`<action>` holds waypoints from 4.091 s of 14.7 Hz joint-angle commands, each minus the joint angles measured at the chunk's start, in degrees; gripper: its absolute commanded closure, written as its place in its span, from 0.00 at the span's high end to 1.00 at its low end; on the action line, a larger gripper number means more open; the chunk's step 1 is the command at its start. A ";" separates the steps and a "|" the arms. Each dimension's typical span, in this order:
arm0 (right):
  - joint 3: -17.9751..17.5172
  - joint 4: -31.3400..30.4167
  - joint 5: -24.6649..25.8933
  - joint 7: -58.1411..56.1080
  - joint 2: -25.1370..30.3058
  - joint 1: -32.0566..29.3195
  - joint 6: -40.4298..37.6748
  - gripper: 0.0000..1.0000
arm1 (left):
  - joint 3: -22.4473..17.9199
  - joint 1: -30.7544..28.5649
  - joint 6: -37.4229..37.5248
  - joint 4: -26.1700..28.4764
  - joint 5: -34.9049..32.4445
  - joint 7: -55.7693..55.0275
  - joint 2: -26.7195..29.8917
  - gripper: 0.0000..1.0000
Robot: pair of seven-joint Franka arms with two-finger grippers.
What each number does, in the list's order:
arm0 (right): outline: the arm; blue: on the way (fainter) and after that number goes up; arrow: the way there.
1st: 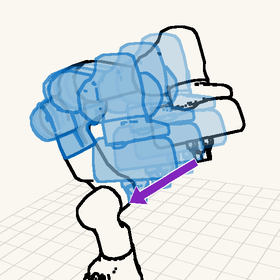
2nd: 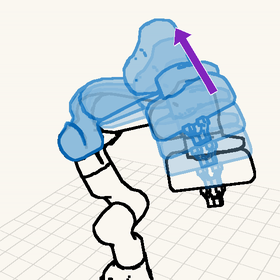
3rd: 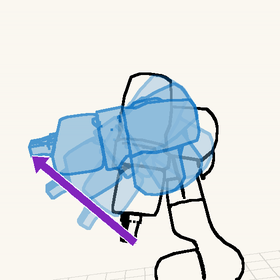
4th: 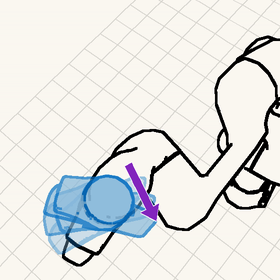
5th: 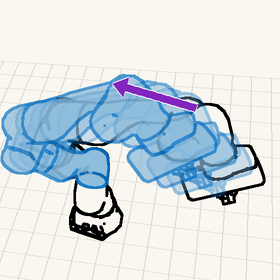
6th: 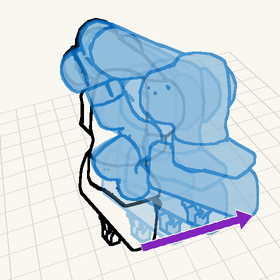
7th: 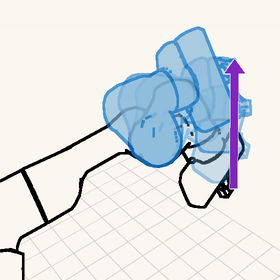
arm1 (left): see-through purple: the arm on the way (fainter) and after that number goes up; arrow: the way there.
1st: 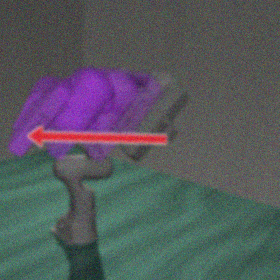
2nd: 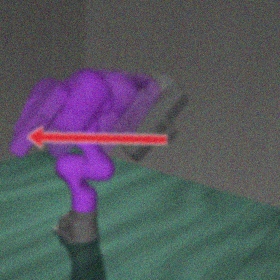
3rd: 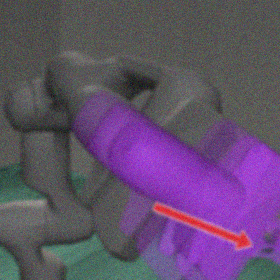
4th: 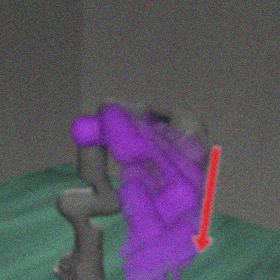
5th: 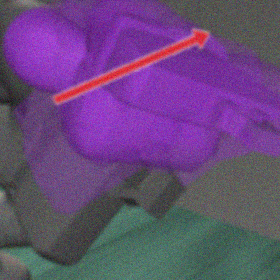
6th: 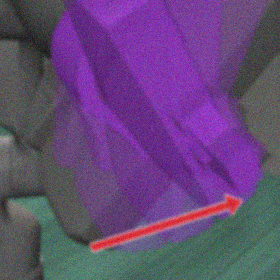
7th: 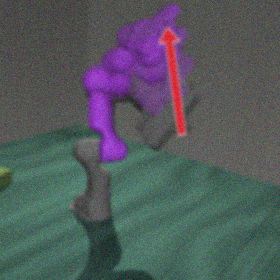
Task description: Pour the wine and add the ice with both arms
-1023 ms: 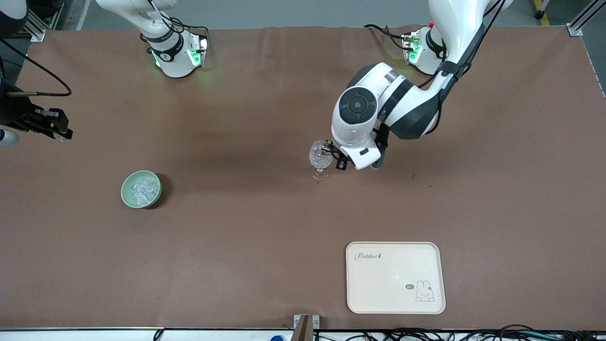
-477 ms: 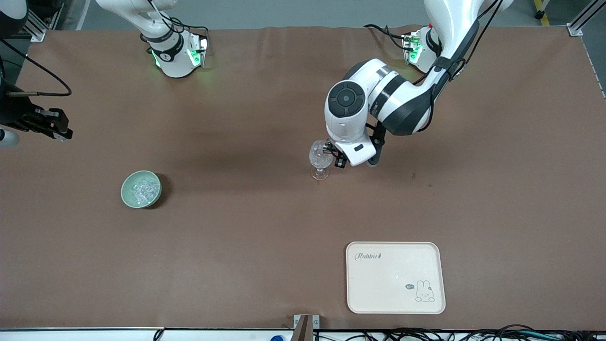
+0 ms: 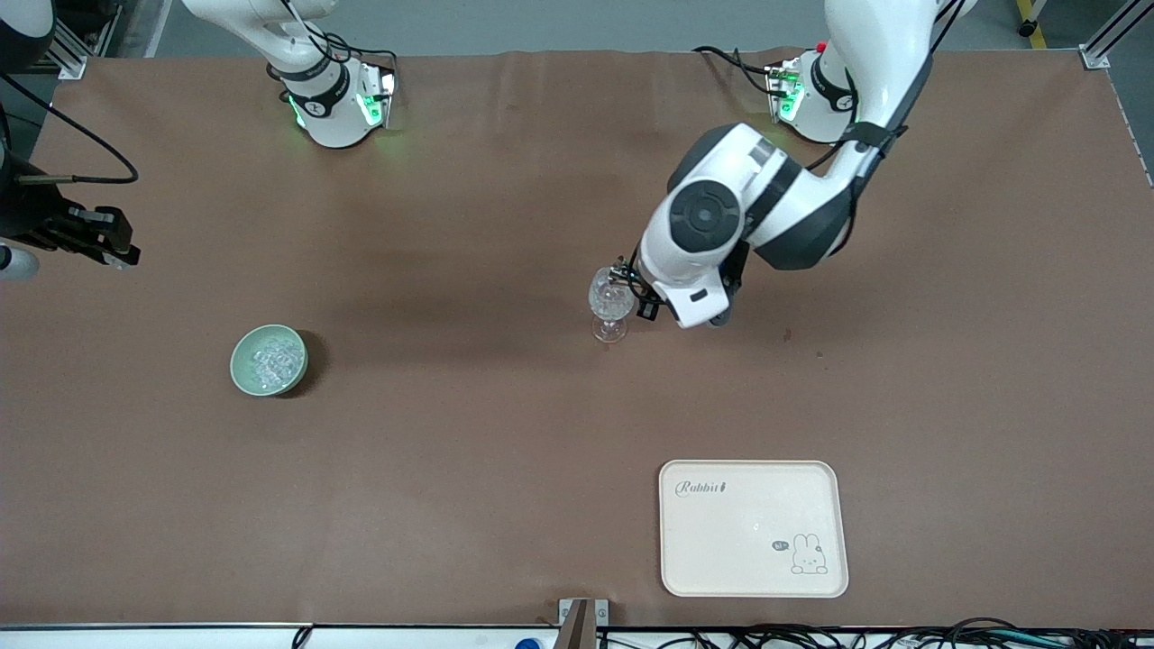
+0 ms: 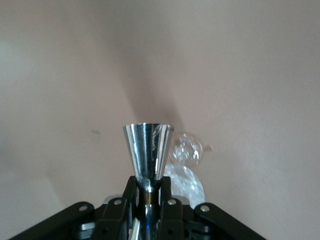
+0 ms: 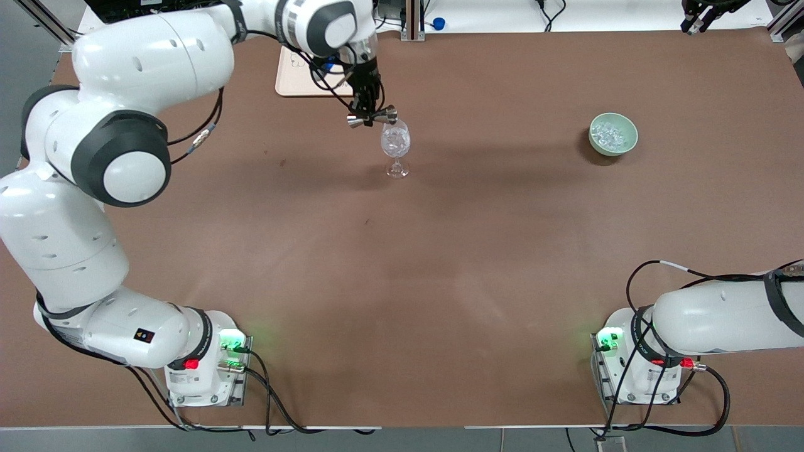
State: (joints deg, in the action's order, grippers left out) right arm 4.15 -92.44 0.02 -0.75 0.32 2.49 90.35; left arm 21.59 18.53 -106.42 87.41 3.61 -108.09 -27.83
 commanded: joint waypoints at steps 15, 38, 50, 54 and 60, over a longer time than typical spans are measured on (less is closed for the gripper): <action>0.33 0.77 -4.33 15.14 -4.27 14.09 5.88 0.04 | -0.32 -27.40 -8.34 -11.91 52.54 32.32 -16.01 0.02; 0.33 16.42 -3.98 62.63 -33.36 50.50 24.79 0.03 | -0.50 -31.19 -21.02 -21.23 65.30 56.41 -38.70 0.12; 0.33 16.42 -3.45 62.54 -35.74 50.59 30.15 0.66 | -1.99 -32.15 -20.40 -19.74 52.09 58.60 -35.02 1.00; 0.69 16.42 -3.36 62.28 -35.04 50.07 29.53 0.89 | -1.99 -32.77 -19.18 -19.65 37.46 58.25 -32.03 1.00; 3.23 15.98 2.24 61.14 -29.08 47.17 20.69 0.92 | -1.20 -32.60 -12.68 -19.73 21.22 58.51 -25.09 1.00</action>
State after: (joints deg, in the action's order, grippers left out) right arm 6.79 -75.12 -0.62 61.10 -33.18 51.16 115.87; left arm 20.20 -14.89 -121.07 66.33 30.66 -49.54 -56.61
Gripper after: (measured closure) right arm 0.079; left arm 0.000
